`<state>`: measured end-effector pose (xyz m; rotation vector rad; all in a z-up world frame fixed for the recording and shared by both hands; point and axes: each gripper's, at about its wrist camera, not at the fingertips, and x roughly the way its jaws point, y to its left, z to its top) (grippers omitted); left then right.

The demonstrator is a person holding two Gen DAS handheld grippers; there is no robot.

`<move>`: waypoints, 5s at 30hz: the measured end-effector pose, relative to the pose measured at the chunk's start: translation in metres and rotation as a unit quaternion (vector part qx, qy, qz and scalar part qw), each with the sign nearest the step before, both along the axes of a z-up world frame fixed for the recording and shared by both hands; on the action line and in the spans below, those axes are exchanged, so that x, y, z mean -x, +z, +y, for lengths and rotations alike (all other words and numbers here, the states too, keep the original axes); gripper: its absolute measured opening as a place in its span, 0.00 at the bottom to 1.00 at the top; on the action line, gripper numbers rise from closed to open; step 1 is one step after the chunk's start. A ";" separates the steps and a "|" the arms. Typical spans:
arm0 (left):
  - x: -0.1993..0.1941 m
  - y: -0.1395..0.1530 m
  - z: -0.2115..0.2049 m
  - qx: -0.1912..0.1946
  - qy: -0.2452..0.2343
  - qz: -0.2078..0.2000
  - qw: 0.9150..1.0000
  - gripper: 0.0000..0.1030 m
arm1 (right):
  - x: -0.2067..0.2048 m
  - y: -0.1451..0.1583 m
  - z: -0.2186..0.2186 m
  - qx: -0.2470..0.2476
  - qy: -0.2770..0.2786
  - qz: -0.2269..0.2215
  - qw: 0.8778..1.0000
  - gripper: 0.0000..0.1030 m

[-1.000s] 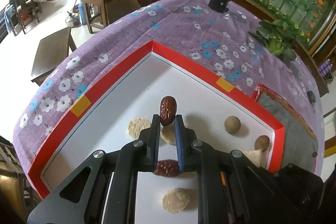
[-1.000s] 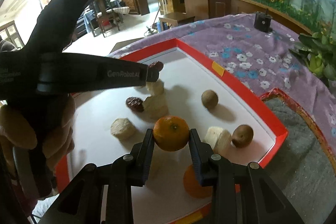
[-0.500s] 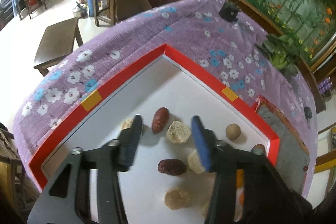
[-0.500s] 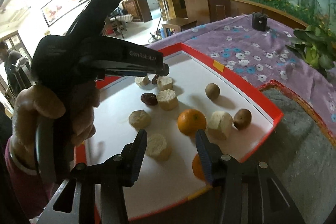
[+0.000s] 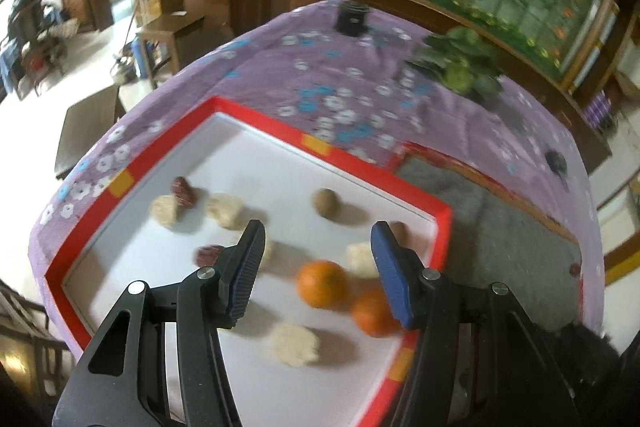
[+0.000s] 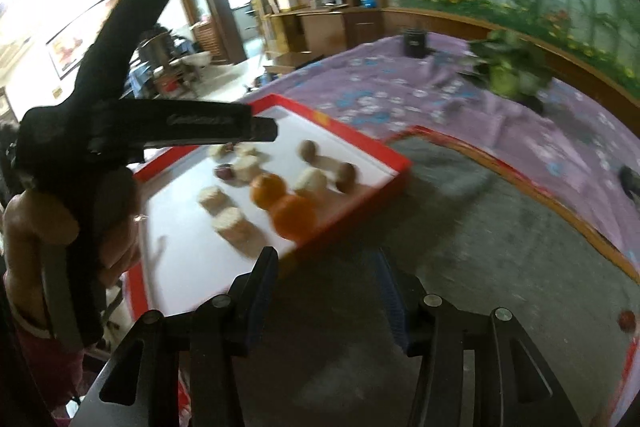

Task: Organize fruits
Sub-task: 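Move both open tools back over the last date and kiwi on the felt, then grasp the last red date with the left tool while the right tool grasps a brown kiwi, then carry the red date and the brown kiwi over the tray, then open both tools to release the date and kiwi into the tray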

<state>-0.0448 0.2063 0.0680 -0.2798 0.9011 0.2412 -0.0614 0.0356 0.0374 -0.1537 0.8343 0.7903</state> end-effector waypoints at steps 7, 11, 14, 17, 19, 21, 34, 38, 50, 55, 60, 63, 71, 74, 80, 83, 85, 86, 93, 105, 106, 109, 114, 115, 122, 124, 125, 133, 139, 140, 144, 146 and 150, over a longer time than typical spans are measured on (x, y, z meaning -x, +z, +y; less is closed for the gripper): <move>-0.011 -0.005 -0.049 0.009 -0.050 0.009 0.999 0.54 | -0.005 -0.011 -0.049 0.013 -0.054 0.009 0.998 0.47; -0.017 -0.009 -0.083 0.004 -0.087 0.015 0.996 0.54 | -0.003 -0.026 -0.072 0.027 -0.077 0.021 0.996 0.47; -0.021 -0.011 -0.105 0.003 -0.113 0.020 0.993 0.54 | 0.000 -0.031 -0.087 0.029 -0.086 0.024 0.996 0.47; -0.025 -0.012 -0.125 0.005 -0.137 0.023 0.990 0.54 | 0.004 -0.031 -0.111 0.035 -0.100 0.018 0.994 0.47; -0.028 -0.012 -0.134 0.008 -0.149 0.026 0.989 0.54 | 0.005 -0.029 -0.136 0.039 -0.122 0.017 0.992 0.47; -0.030 -0.012 -0.139 0.007 -0.153 0.027 0.988 0.54 | 0.006 -0.027 -0.166 0.044 -0.147 0.014 0.988 0.47; -0.048 -0.022 -0.216 0.012 -0.238 0.052 0.970 0.53 | 0.019 -0.029 -0.260 0.049 -0.223 -0.004 0.973 0.47; -0.056 -0.026 -0.240 0.019 -0.255 0.060 0.965 0.53 | 0.013 -0.038 -0.251 0.057 -0.198 0.001 0.979 0.42; -0.093 -0.034 -0.314 0.011 -0.289 0.077 0.954 0.53 | 0.003 -0.055 -0.269 0.019 -0.196 0.018 0.980 0.20; -0.114 -0.044 -0.341 0.023 -0.286 0.105 0.952 0.53 | 0.005 -0.055 -0.270 0.013 -0.192 0.016 0.981 0.20; -0.122 -0.050 -0.354 0.028 -0.279 0.116 0.953 0.53 | 0.006 -0.055 -0.272 0.004 -0.187 0.016 0.982 0.20; -0.123 -0.055 -0.358 0.024 -0.278 0.120 0.953 0.44 | 0.006 -0.056 -0.276 -0.011 -0.186 0.021 0.982 0.20; -0.122 -0.053 -0.345 0.038 -0.277 0.117 0.953 0.26 | 0.006 -0.052 -0.275 -0.014 -0.191 0.022 0.981 0.20; -0.113 -0.048 -0.334 0.034 -0.274 0.111 0.955 0.26 | 0.007 -0.048 -0.271 -0.014 -0.187 0.019 0.982 0.20; -0.090 -0.035 -0.301 0.005 -0.259 0.090 0.962 0.26 | 0.012 -0.038 -0.249 -0.009 -0.174 0.011 0.985 0.20; -0.077 -0.030 -0.281 -0.008 -0.247 0.078 0.966 0.26 | 0.013 -0.034 -0.234 -0.007 -0.164 0.009 0.986 0.20; -0.068 -0.029 -0.268 -0.021 -0.239 0.069 0.968 0.26 | 0.013 -0.033 -0.224 -0.004 -0.157 0.007 0.988 0.20; -0.063 -0.028 -0.261 -0.027 -0.235 0.066 0.969 0.26 | 0.014 -0.031 -0.219 -0.003 -0.153 0.006 0.988 0.20; -0.036 -0.026 -0.212 -0.060 -0.201 0.046 0.977 0.27 | 0.011 -0.026 -0.178 0.010 -0.128 0.002 0.992 0.20; -0.004 -0.008 -0.127 -0.073 -0.133 0.018 0.988 0.27 | 0.013 -0.010 -0.096 0.026 -0.060 -0.013 0.998 0.20; -0.002 -0.006 -0.120 -0.073 -0.126 0.015 0.989 0.27 | 0.013 -0.008 -0.090 0.026 -0.055 -0.015 0.998 0.20; 0.004 -0.002 -0.095 -0.074 -0.104 0.010 0.992 0.27 | 0.012 -0.003 -0.073 0.023 -0.039 -0.019 0.999 0.20; 0.012 -0.001 -0.062 -0.069 -0.075 0.011 0.995 0.27 | 0.008 0.003 -0.040 0.020 -0.013 -0.024 0.999 0.20; 0.014 -0.001 -0.052 -0.064 -0.067 0.013 0.996 0.27 | 0.007 0.004 -0.033 0.020 -0.007 -0.025 0.999 0.20; 0.025 -0.010 -0.001 -0.051 -0.027 0.025 0.998 0.27 | -0.007 0.014 0.019 0.022 0.032 -0.036 0.999 0.20; 0.027 -0.014 0.011 -0.048 -0.018 0.031 0.998 0.27 | -0.013 0.016 0.032 0.022 0.041 -0.035 0.998 0.20; 0.028 -0.016 0.015 -0.046 -0.016 0.032 0.998 0.27 | -0.018 0.017 0.040 0.021 0.047 -0.035 0.998 0.20; 0.031 -0.022 0.040 -0.037 0.006 0.033 0.999 0.27 | -0.050 0.012 0.094 0.023 0.077 -0.020 0.997 0.20; 0.030 -0.029 0.046 -0.040 0.016 0.039 0.998 0.27 | -0.066 -0.006 0.132 0.044 0.096 -0.005 0.994 0.20; 0.028 -0.031 0.046 -0.038 0.015 0.041 0.998 0.27 | -0.067 -0.009 0.136 0.045 0.097 -0.001 0.994 0.20; 0.027 -0.036 0.045 -0.041 0.026 0.046 0.998 0.27 | -0.074 -0.019 0.140 0.036 0.088 0.016 0.995 0.20; 0.025 -0.038 0.048 -0.034 0.035 0.051 0.998 0.27 | -0.075 -0.022 0.138 0.033 0.086 0.019 0.996 0.20; 0.025 -0.037 0.049 -0.037 0.041 0.050 0.997 0.28 | -0.074 -0.018 0.132 0.017 0.081 0.018 0.996 0.23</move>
